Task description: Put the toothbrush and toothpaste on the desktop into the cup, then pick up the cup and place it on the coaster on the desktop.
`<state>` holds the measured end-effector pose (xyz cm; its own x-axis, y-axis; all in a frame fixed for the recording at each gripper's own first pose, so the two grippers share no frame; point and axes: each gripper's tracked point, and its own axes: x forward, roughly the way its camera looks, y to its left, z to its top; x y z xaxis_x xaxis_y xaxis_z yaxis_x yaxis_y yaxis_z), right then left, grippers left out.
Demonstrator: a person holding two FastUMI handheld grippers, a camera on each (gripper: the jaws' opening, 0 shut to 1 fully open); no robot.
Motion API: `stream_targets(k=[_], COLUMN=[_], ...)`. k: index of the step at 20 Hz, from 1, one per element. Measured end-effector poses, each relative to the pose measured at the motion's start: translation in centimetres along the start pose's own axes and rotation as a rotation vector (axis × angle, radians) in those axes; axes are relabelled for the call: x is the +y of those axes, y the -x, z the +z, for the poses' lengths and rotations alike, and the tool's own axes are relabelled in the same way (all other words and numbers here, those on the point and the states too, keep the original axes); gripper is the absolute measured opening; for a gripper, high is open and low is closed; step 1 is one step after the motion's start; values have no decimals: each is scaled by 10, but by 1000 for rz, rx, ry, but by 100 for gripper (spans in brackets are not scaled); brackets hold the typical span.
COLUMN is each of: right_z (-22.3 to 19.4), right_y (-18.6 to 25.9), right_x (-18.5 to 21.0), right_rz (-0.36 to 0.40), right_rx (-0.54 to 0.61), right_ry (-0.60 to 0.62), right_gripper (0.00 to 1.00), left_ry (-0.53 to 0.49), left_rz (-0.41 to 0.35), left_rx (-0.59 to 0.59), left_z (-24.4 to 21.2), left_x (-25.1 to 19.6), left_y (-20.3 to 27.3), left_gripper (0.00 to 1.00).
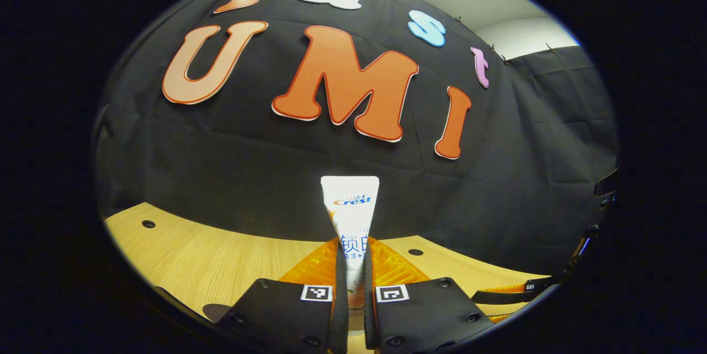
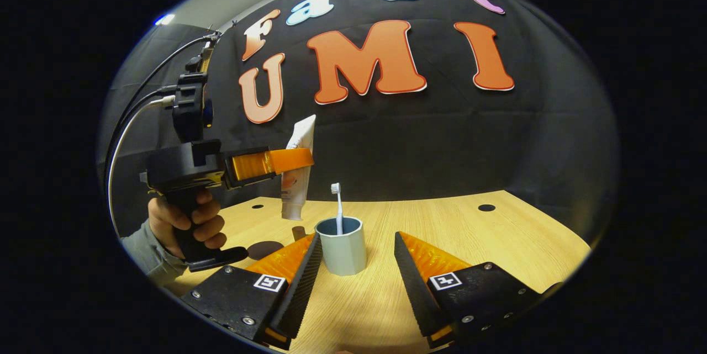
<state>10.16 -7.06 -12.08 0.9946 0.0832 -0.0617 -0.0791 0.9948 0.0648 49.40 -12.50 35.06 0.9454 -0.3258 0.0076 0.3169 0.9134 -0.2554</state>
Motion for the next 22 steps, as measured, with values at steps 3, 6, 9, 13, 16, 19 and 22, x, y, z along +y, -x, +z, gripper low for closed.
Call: stream_targets(k=[3,6,9,13,16,19,22], right_z=[5,3,0,-3,-5,-5,-9], right_y=[6,8,11,11,11,12,12], right_x=[-8,-17,-23,-31,-31,-31,-31], right_rz=[-11,-22,-30,-40,-39,-40,-42], right_rx=[-14,-18,-13,-12,-6,-10,0], right_ry=[-16,-24,-42,-41,-54,-45,-54], right_gripper=[80,80,80,80,80,80,80], left_ry=[33,45,89,82,77,63,28], left_rz=[-17,-1,9,59,77,45,40], left_rx=[-49,-43,-40,-16,24,65,102], left_z=[3,-9,-21,-39,-55,-66,-73], left_x=[-8,-8,-6,7,11,2,0], left_y=[-12,-21,-28,-31,-33,-32,-26], left_gripper=[14,14,15,17,19,22,34])
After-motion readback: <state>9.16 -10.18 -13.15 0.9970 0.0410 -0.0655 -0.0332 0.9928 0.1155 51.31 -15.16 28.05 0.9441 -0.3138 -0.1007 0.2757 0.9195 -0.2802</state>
